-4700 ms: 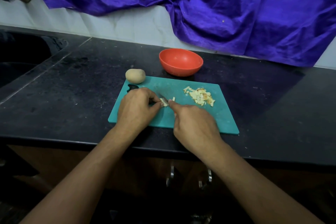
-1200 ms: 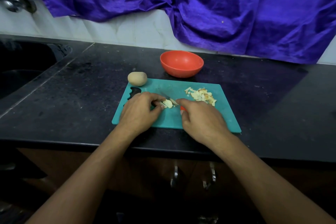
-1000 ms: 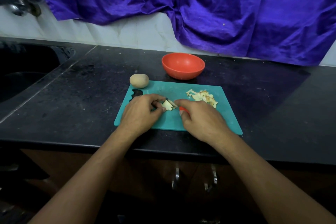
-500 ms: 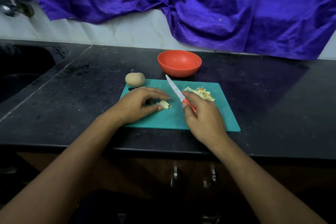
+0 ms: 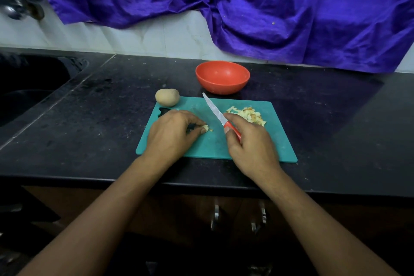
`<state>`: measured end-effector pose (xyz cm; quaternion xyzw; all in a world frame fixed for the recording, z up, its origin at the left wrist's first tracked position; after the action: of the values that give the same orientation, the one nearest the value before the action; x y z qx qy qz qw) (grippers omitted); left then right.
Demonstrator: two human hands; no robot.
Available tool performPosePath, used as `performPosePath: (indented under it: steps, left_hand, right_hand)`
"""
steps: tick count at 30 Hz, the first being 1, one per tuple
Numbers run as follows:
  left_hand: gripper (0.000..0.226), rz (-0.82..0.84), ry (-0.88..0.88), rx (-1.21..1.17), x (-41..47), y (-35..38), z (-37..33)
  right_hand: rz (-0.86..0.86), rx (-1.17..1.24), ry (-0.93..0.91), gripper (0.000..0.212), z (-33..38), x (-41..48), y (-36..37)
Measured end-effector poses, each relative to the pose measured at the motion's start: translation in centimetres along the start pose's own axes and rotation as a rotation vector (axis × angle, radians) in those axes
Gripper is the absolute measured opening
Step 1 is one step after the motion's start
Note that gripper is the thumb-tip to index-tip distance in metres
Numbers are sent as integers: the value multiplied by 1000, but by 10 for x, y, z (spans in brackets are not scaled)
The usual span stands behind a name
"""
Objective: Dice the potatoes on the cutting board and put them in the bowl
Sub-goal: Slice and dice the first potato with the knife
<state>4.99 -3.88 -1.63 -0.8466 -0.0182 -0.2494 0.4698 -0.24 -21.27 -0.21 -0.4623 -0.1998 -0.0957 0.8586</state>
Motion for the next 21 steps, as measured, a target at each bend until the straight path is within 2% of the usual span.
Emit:
performPosePath:
  steps: [11,17,21]
  left_hand:
    - [17,-79,-23,85,-6,-6,-10]
    - [26,72,-13,-76,-6,-3,4]
    - [24,83,-53,-99,-3,-4,7]
  right_hand:
    - [26,-66,17,38,5,-3,0]
    - [155,-227,41,35,6,-8,4]
    - [197,-292,29,32,13,-10,7]
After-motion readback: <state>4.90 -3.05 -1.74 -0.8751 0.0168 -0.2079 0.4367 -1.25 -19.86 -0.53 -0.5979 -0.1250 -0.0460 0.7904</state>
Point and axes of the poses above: each hand's wrist, its own x-axis towards the middle knuckle, its own y-axis out of the palm, z = x × y, the point moved 10 cm from there along x, towards the middle knuckle, and after that the axes turned 3 degrees about -x, right-handed, at the moved point
